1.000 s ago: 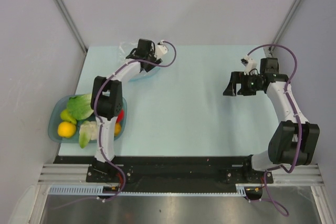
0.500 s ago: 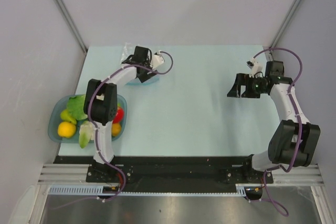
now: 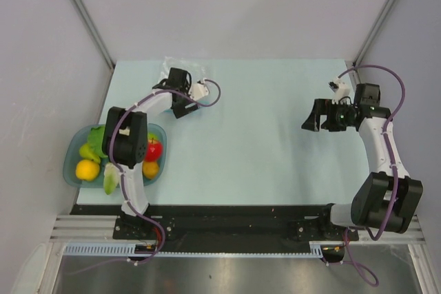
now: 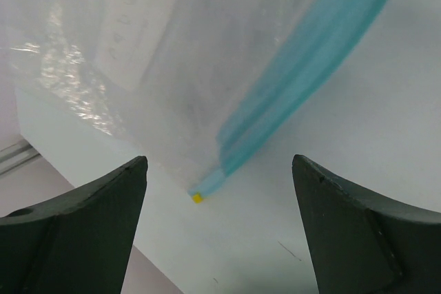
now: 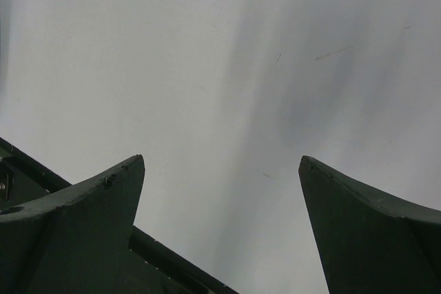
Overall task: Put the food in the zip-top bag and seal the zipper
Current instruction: Pick up the zipper food storage bag at the center of the board, then open the zipper of the food storage bag.
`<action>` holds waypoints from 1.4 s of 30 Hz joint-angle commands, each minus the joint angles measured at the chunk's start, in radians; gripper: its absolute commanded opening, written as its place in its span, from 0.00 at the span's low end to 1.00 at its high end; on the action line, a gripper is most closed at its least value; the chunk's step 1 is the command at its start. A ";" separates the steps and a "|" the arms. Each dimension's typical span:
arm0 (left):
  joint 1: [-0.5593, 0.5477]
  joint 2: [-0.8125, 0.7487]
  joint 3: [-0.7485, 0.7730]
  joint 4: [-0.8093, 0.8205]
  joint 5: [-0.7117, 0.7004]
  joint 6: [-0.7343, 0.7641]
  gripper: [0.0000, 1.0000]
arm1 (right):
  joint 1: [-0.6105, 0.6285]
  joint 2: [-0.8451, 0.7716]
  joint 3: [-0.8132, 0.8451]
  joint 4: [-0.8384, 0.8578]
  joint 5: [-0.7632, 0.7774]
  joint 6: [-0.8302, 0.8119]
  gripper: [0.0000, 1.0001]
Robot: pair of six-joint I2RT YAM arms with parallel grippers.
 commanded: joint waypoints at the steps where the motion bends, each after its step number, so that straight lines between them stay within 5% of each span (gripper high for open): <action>1: 0.006 -0.054 -0.040 0.063 0.004 0.081 0.90 | -0.009 -0.035 -0.025 -0.006 -0.025 -0.014 1.00; 8: -0.007 0.086 0.083 0.172 -0.050 0.050 0.77 | -0.011 -0.021 -0.013 0.010 -0.022 -0.005 1.00; 10: -0.010 0.103 0.089 0.182 -0.047 0.062 0.66 | -0.011 -0.021 -0.016 0.017 -0.023 0.002 1.00; 14: -0.028 0.123 0.126 0.122 -0.029 0.064 0.37 | -0.011 -0.009 -0.013 0.034 -0.034 0.025 1.00; 16: -0.037 0.106 0.160 0.065 0.017 -0.005 0.05 | -0.011 -0.008 -0.010 0.043 -0.031 0.044 1.00; 17: -0.042 0.092 0.171 0.048 0.037 -0.040 0.00 | -0.011 -0.015 -0.008 0.045 -0.029 0.048 1.00; 24: -0.109 -0.098 0.295 -0.110 0.362 -0.630 0.00 | -0.012 -0.150 -0.022 0.161 -0.054 0.091 1.00; 31: -0.212 -0.299 0.133 0.005 0.480 -1.239 0.00 | 0.055 -0.247 0.022 0.349 -0.153 0.231 1.00; 37: -0.293 -0.445 -0.122 0.266 0.755 -1.600 0.00 | 0.246 -0.244 0.112 0.352 -0.126 0.248 0.99; 42: -0.266 -0.431 -0.470 0.792 0.905 -1.928 0.00 | 0.356 -0.261 0.079 0.297 -0.054 0.165 0.98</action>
